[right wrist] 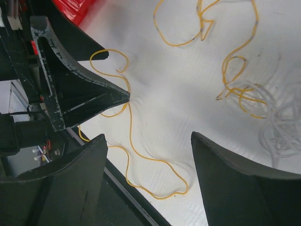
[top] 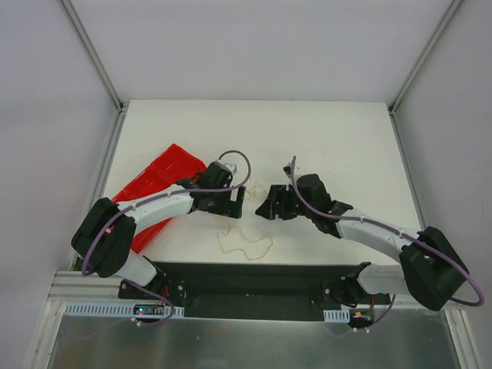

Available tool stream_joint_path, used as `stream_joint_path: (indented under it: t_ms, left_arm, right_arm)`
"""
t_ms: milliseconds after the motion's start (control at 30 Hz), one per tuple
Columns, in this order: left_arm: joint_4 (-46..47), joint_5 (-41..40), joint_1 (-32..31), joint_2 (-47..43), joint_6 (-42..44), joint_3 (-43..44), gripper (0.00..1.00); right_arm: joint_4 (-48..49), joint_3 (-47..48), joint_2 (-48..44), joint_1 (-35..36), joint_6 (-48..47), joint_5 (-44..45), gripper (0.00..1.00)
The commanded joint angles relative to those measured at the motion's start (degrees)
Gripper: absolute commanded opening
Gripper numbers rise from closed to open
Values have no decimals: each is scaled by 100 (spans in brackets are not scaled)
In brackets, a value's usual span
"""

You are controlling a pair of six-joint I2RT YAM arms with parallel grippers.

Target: Untangle the cables

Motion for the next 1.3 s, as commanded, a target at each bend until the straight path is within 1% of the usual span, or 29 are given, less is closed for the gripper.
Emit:
stream_joint_path:
  t_ms: [0, 67, 167, 233, 300, 333, 467, 600, 700, 733, 767, 867, 900, 967, 1000, 1067, 1167, 1267]
  left_arm:
    - [235, 509, -9, 73, 438, 105, 99]
    - [147, 746, -9, 285, 439, 237, 95]
    - [24, 931, -26, 426, 220, 177, 90]
    - [120, 1011, -96, 286, 158, 1, 91]
    - [208, 1107, -219, 189, 324, -78, 94]
    - [208, 1107, -298, 197, 394, -70, 98]
    - [147, 747, -553, 346, 263, -44, 99]
    - [50, 361, -720, 654, 351, 123, 93]
    - [-72, 264, -773, 917, 307, 281, 84]
    - [-160, 220, -773, 1014, 264, 334, 79]
    - [-239, 176, -782, 1119, 220, 413, 72]
    - [-494, -157, -817, 1156, 114, 449, 46]
    - [-512, -176, -826, 1051, 70, 396, 35]
    - [-512, -509, -826, 762, 17, 256, 16]
    - [-521, -597, -817, 603, -9, 203, 9]
    - [-512, -746, -826, 243, -36, 106, 0]
    - [-574, -966, -817, -214, -53, -17, 0]
    - [-626, -993, -817, -688, -53, -114, 0]
  right_arm:
    - [1000, -489, -478, -387, 248, -182, 75]
    - [1125, -604, -557, -484, 267, -288, 75]
    - [1064, -718, -610, -581, 196, -332, 75]
    - [1125, -867, -680, -651, 310, -411, 75]
    - [1213, -973, -733, -660, 346, -455, 75]
    - [1239, -1000, -751, -660, 337, -473, 75]
    - [1222, -1175, -1014, -678, 434, -482, 75]
    - [942, -1167, -1400, -669, 320, -456, 75]
    - [756, -1211, -1655, -669, 354, -333, 75]
    - [765, -1220, -1682, -678, 389, -315, 75]
    - [799, -1220, -1683, -678, 433, -306, 76]
    - [922, -1080, -1499, -660, 513, -376, 76]
    - [992, -1036, -1402, -669, 565, -385, 76]
    - [1142, -939, -1244, -669, 732, -368, 75]
    - [1221, -886, -1165, -660, 828, -324, 75]
    - [1336, -763, -998, -660, 1004, -201, 75]
    - [1362, -526, -734, -687, 1102, 10, 75]
    - [1520, -402, -593, -687, 1110, 80, 75]
